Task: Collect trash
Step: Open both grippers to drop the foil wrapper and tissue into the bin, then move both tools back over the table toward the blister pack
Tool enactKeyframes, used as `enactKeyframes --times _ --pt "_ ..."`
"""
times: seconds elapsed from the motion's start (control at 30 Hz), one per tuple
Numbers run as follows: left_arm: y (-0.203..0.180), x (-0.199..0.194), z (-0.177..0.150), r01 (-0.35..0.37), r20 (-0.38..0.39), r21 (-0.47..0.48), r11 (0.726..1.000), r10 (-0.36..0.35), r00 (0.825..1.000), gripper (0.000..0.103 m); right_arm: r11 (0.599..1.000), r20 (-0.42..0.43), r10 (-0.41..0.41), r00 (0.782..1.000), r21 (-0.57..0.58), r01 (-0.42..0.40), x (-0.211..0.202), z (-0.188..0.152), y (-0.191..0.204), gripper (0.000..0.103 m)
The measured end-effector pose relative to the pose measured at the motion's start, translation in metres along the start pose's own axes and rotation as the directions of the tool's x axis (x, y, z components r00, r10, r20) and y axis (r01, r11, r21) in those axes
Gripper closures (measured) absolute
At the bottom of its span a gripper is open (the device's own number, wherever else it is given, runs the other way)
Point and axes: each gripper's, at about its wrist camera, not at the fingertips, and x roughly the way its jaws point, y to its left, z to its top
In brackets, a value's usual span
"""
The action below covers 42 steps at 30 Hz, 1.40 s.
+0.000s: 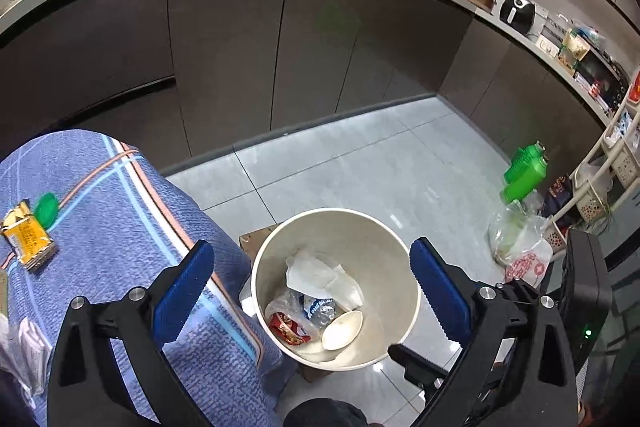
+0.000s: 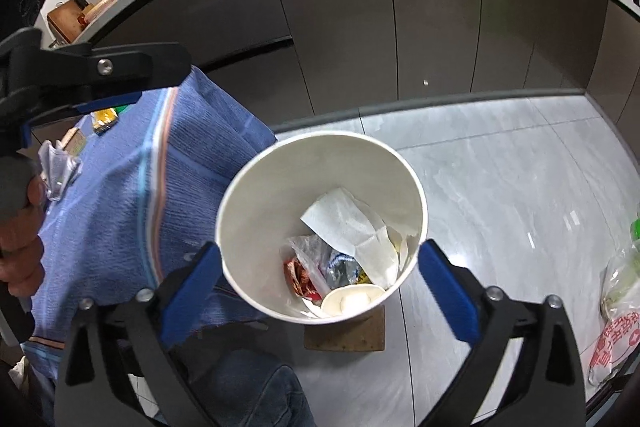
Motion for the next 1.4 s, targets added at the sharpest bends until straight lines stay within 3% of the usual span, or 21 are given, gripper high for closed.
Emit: enactKeyframes --times 0.3,0.47,0.67,0.83,0.97,1.2,1.4 --pt "0.029 -0.081 -0.011 -0.067 0.057 -0.113 0.991 0.074 0.996 0.009 0.995 0.122 0.010 0.992 -0.099 0.002 -0.055 0.021 0.051 0.003" --pt "0.064 -0.132 -0.034 -0.114 0.084 -0.195 0.974 0.133 0.988 0.009 0.984 0.169 0.069 0.983 -0.172 -0.040 -0.079 0.026 0.091 0.003" --pt "0.105 -0.183 -0.076 -0.267 0.074 -0.257 0.929 0.294 0.953 0.009 0.967 0.171 0.149 0.974 -0.233 -0.107 -0.092 0.028 0.137 0.003" --pt "0.142 -0.210 -0.113 -0.357 0.030 -0.305 0.883 0.383 0.923 0.008 0.952 0.177 0.178 0.968 -0.282 -0.123 -0.096 0.031 0.174 0.003" --pt "0.171 -0.224 -0.138 -0.400 -0.007 -0.344 0.850 0.424 0.906 0.008 0.939 0.125 0.231 0.965 -0.287 -0.188 -0.087 0.035 0.203 0.003" --pt "0.223 -0.233 -0.169 -0.372 -0.046 -0.380 0.847 0.385 0.922 0.008 0.896 -0.005 0.313 0.950 -0.329 -0.297 -0.054 0.038 0.259 0.004" --pt "0.260 -0.227 -0.172 -0.310 -0.040 -0.376 0.873 0.319 0.947 0.009 0.901 -0.074 0.312 0.947 -0.292 -0.320 -0.012 0.048 0.289 0.012"
